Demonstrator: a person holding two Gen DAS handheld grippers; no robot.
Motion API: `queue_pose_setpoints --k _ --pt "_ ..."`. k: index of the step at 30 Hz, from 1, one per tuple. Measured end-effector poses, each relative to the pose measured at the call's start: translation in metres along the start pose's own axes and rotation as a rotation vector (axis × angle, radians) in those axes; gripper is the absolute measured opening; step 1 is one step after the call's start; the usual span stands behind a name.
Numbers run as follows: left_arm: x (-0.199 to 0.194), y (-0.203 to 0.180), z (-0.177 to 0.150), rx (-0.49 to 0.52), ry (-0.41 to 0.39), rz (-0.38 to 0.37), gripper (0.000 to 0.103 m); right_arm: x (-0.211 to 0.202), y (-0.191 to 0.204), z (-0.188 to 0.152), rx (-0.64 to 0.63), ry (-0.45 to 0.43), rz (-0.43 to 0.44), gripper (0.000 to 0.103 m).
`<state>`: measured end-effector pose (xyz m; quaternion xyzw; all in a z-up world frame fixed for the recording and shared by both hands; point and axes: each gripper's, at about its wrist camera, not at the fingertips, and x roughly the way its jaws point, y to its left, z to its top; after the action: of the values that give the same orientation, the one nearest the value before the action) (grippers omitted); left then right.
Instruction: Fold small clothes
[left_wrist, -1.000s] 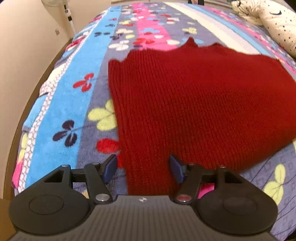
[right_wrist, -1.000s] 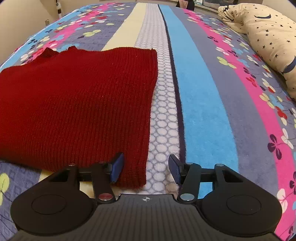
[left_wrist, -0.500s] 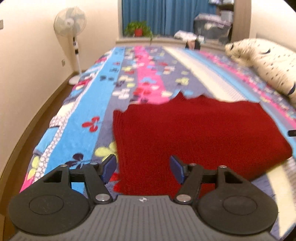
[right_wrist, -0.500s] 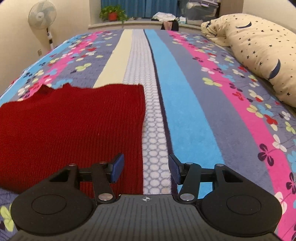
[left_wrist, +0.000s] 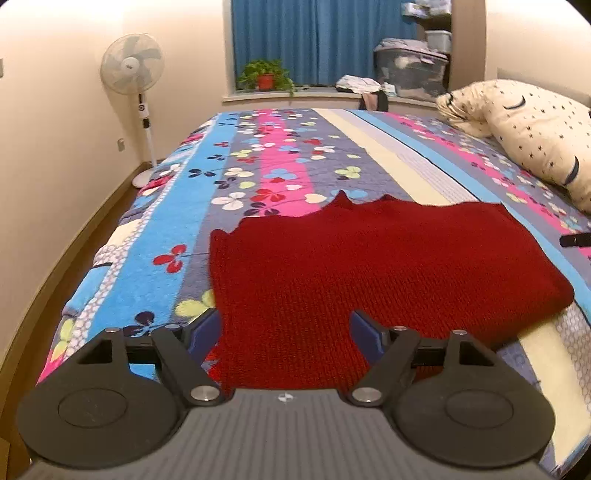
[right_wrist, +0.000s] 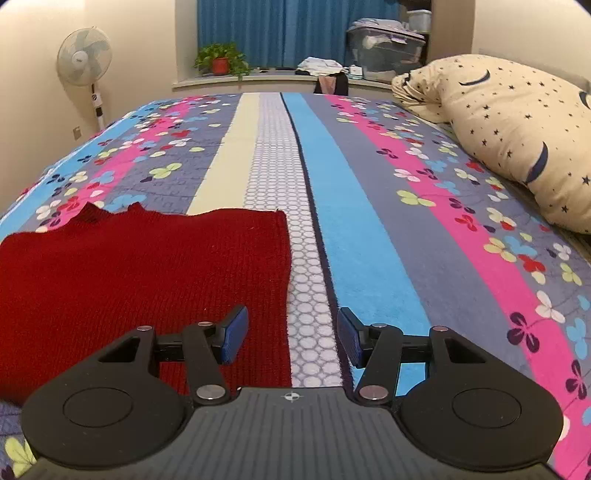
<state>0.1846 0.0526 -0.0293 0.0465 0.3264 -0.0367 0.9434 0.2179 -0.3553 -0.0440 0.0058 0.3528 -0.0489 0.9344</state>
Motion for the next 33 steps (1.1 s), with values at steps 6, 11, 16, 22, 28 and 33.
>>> queue_pose_setpoints --k 6,11,16,22,28,33 --pt "0.008 0.000 0.001 -0.020 0.022 -0.006 0.083 0.002 -0.002 0.002 0.026 0.000 -0.003 0.056" --pt "0.010 -0.004 0.001 0.001 0.023 -0.001 0.084 0.002 0.002 0.001 0.010 -0.003 -0.001 0.056" --pt "0.011 -0.005 -0.004 0.017 0.029 0.002 0.084 0.002 -0.001 0.004 0.045 -0.010 -0.010 0.056" --pt "0.015 -0.006 -0.004 0.008 0.033 0.015 0.084 -0.003 -0.001 0.006 0.039 -0.033 0.008 0.056" --pt "0.015 -0.007 -0.004 0.028 0.026 0.022 0.084 0.000 -0.003 0.007 0.062 -0.047 -0.010 0.055" --pt "0.014 -0.004 -0.002 0.011 0.017 0.021 0.084 -0.004 -0.004 0.007 0.094 -0.112 -0.036 0.055"
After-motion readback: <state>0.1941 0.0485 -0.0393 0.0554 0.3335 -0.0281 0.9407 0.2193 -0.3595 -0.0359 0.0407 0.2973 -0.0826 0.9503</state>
